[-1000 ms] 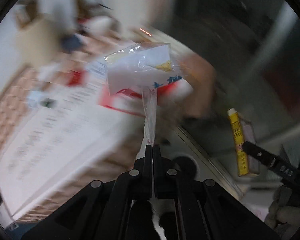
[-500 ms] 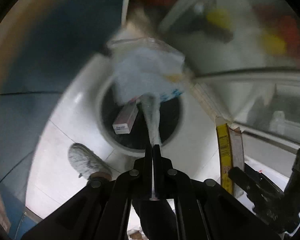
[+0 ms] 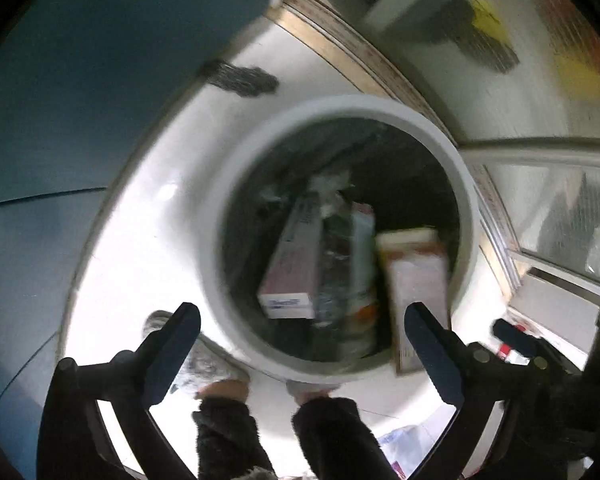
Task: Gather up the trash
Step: 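Carry the bag and box over the bin and open both grippers, then swing both tools back up toward the counter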
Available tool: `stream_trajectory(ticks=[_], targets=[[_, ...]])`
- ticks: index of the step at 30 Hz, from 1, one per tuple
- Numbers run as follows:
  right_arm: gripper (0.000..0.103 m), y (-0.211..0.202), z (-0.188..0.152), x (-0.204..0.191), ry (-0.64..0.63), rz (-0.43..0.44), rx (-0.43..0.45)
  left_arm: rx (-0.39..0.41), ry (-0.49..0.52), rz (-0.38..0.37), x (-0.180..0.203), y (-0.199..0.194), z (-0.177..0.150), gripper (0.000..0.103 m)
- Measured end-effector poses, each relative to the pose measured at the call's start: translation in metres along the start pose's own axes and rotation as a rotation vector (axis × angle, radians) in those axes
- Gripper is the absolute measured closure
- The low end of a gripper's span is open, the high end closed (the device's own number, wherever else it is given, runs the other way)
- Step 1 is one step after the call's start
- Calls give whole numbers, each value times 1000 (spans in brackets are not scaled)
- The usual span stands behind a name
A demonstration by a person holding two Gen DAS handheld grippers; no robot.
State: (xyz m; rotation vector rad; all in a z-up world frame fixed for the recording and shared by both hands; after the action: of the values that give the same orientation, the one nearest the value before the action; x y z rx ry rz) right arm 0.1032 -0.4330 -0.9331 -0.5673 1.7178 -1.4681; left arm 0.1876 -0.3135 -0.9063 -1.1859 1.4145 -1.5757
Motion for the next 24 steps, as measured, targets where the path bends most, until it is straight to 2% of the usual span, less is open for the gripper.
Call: stream_trajectory(ticks=[2,7,11,19,24], targets=[[0,-5,3,4,5,-15,15,38,23,49,-6,-11,2,0],[0,-31,12,-2,-71,-123,76,162,79,156,-12,-44,4,0],[0,-48,12,-6,-141,-222,93,195,101,214,-13,-66,0,0],[0,-111,5,-21,-187,-293,145,213,86,224,-7,-123,-23,0],[0,-176,-2,-35,-202,-295,183,215,70,202,8,-181,-41,0]])
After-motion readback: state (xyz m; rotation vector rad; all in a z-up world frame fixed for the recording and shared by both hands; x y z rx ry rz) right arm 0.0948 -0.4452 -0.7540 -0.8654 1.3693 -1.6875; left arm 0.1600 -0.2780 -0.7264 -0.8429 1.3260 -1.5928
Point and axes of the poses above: each gripper's, at about its wrist camera, not at the fingertips, and y roughly the way its jaws point, x to its right, z to its top, the point moved 7 cm from there along y, roughly the way its jaws point, and after that the axes turned 12 degrees about x, right-handed, at the moved point
